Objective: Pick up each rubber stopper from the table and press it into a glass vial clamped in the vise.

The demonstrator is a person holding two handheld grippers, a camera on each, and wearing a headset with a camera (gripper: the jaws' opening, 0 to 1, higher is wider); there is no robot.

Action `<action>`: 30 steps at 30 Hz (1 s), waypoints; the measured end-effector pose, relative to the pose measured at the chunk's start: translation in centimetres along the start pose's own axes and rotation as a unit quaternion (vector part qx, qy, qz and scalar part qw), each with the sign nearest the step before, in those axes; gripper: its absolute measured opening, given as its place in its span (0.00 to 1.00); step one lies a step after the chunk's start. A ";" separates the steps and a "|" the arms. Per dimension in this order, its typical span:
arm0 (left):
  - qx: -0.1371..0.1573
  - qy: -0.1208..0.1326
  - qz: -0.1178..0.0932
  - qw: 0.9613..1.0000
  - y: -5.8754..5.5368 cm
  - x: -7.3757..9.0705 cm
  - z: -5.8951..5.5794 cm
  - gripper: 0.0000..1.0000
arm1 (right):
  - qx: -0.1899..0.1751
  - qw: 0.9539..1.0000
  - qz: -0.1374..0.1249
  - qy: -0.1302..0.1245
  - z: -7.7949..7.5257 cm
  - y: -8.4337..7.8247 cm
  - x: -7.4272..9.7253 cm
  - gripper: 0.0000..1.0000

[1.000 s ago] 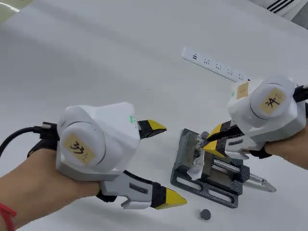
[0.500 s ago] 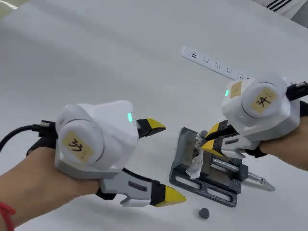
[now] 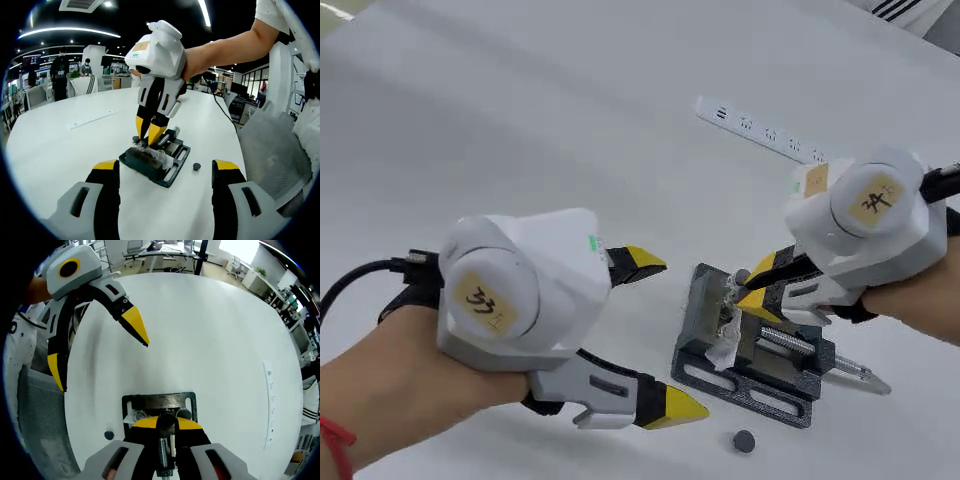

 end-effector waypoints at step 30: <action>-0.001 -0.002 0.003 1.000 -0.1 0.0 -0.2 0.74 | -0.021 0.999 -0.038 -0.001 -0.2 -0.3 1.3 0.01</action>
Point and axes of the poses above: the centre of the closed fingertips' face, and the gripper's own axes: x roughly backward along the fingers, z roughly to its left, y roughly out of its top, the point moved 7 cm from there along x, roughly backward along the fingers, and after that the axes turned 3 degrees about x, right-handed, at the moved point
